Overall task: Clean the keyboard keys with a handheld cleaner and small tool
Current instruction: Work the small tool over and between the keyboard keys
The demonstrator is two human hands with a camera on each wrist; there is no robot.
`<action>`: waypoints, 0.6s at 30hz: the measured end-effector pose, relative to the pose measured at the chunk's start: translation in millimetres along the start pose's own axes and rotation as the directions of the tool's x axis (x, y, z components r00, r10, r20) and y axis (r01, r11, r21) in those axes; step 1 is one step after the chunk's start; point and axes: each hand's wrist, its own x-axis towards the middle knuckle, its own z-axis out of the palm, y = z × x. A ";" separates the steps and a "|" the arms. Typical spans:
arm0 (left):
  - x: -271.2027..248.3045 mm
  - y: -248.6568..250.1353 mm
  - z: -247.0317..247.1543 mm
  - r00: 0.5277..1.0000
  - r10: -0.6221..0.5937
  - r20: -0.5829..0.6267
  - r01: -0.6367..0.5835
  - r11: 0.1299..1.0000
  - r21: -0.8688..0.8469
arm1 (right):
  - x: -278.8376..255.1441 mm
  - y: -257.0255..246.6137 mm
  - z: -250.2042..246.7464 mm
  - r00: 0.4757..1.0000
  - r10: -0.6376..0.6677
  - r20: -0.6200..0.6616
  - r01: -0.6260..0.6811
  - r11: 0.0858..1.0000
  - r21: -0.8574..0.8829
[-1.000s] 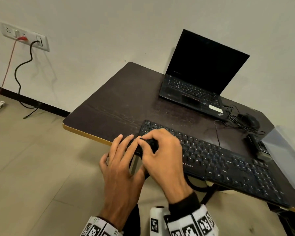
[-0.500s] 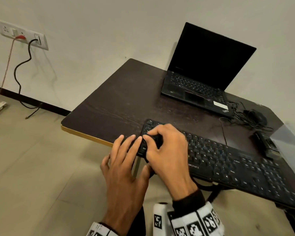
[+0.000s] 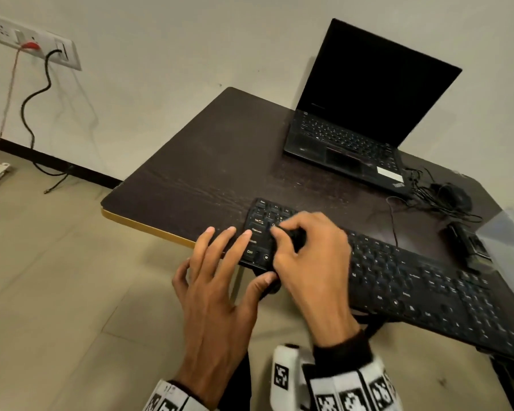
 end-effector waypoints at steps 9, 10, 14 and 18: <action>1.8 3.2 -2.0 1.000 0.012 -0.011 -0.011 0.999 0.037 | 4.8 36.3 -43.1 0.992 0.123 0.008 -0.122 0.989 -0.087; 1.4 3.9 -1.4 1.000 0.011 -0.008 -0.011 0.999 0.040 | 3.3 34.1 -42.2 0.992 0.124 0.002 -0.123 0.989 -0.082; 1.6 0.9 -1.7 1.000 0.020 0.016 -0.021 0.998 0.067 | 4.6 -9.1 -0.9 0.994 0.027 0.109 -0.033 0.998 0.050; 0.9 -0.2 -6.3 0.999 0.024 0.040 -0.027 0.996 0.089 | 9.3 -22.9 9.4 0.980 -0.059 0.189 0.059 0.998 0.003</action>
